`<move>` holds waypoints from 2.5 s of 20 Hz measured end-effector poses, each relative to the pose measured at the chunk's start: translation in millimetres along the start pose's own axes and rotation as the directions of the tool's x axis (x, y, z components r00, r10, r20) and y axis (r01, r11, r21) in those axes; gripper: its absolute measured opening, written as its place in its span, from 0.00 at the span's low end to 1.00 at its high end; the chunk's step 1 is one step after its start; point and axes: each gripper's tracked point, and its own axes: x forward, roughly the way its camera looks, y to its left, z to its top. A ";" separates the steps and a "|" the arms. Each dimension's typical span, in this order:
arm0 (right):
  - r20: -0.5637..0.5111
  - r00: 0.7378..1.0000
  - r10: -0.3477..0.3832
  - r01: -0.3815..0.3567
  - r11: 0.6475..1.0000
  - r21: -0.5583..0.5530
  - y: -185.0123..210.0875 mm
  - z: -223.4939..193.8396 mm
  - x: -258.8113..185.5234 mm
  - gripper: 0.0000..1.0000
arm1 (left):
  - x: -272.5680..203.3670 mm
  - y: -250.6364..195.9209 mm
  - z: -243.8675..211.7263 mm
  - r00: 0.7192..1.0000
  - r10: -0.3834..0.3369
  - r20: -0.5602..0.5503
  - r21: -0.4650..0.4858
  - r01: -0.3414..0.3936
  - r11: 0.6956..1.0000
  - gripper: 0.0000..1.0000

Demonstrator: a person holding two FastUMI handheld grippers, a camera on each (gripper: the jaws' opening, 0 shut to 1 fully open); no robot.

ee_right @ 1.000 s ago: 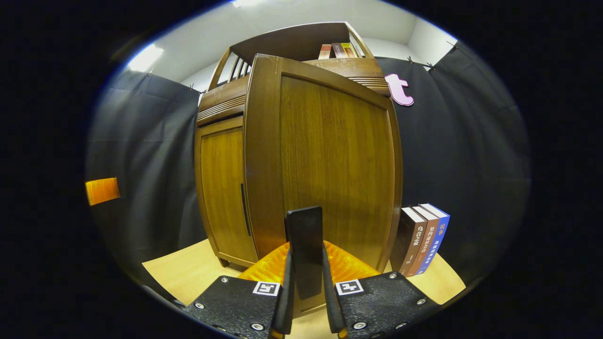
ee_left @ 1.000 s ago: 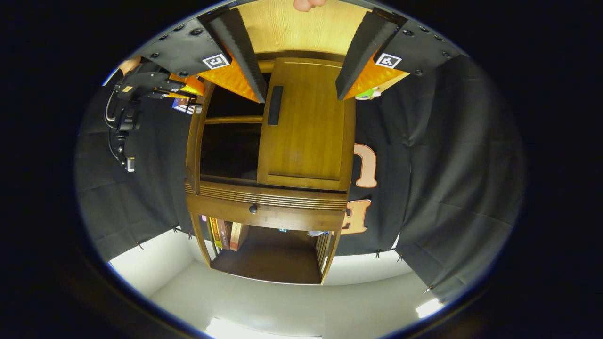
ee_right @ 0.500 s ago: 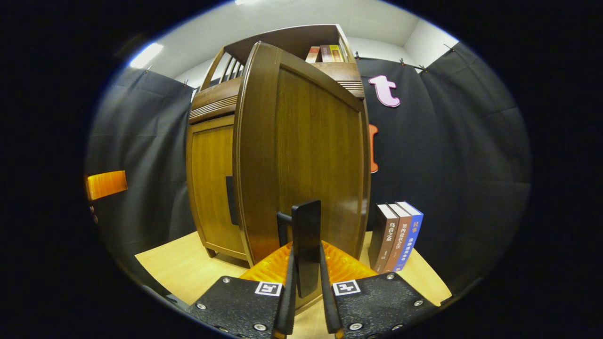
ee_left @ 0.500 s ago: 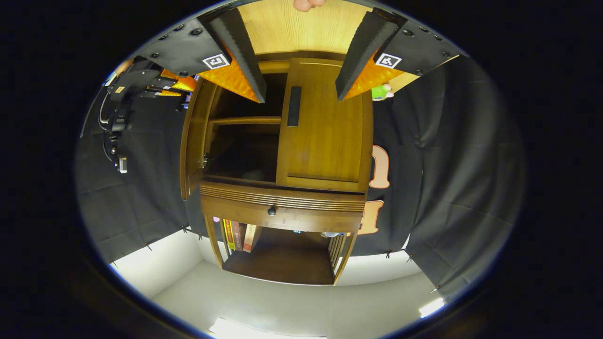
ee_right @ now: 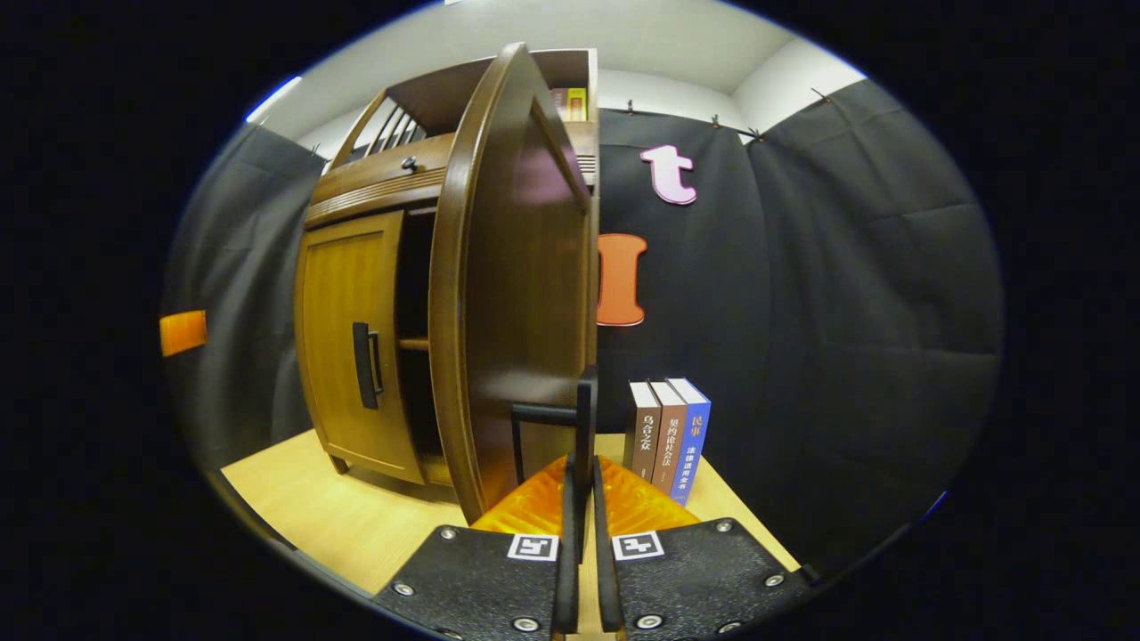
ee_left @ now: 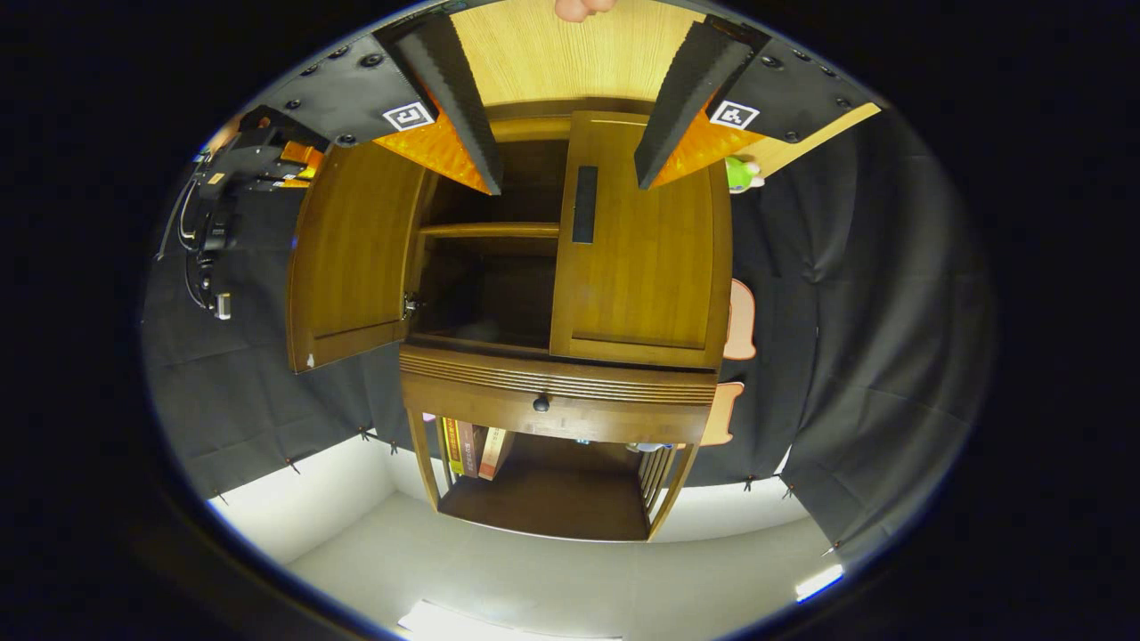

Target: Open the right door of the double-door shoe cabinet with the right hand, and open the left door with the left hand.

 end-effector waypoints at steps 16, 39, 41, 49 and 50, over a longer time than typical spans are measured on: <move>-0.015 0.969 0.246 -0.246 0.969 0.019 -62.2 -1.8 9.1 0.11 | -12.0 -0.7 0.8 1.000 0.013 0.000 -0.013 -0.013 1.000 0.99; 0.061 0.994 0.087 -0.090 0.995 0.050 42.4 29.8 -61.3 0.09 | 10.5 29.5 -21.1 0.998 0.052 -0.027 -0.008 -0.052 0.999 0.94; 0.060 0.993 0.102 -0.104 0.994 0.043 55.8 28.3 -52.8 0.22 | 8.7 39.4 -21.7 0.997 0.076 -0.027 -0.009 -0.076 0.997 0.94; 0.023 0.997 0.073 -0.073 0.997 0.000 68.1 13.1 -38.7 0.96 | 13.3 66.2 -22.1 0.993 0.110 -0.037 -0.019 -0.111 0.994 0.99; 0.024 0.998 0.066 -0.066 0.998 0.004 67.0 13.1 -39.5 1.00 | 16.6 66.3 -21.2 0.994 0.105 -0.036 -0.018 -0.106 0.994 0.99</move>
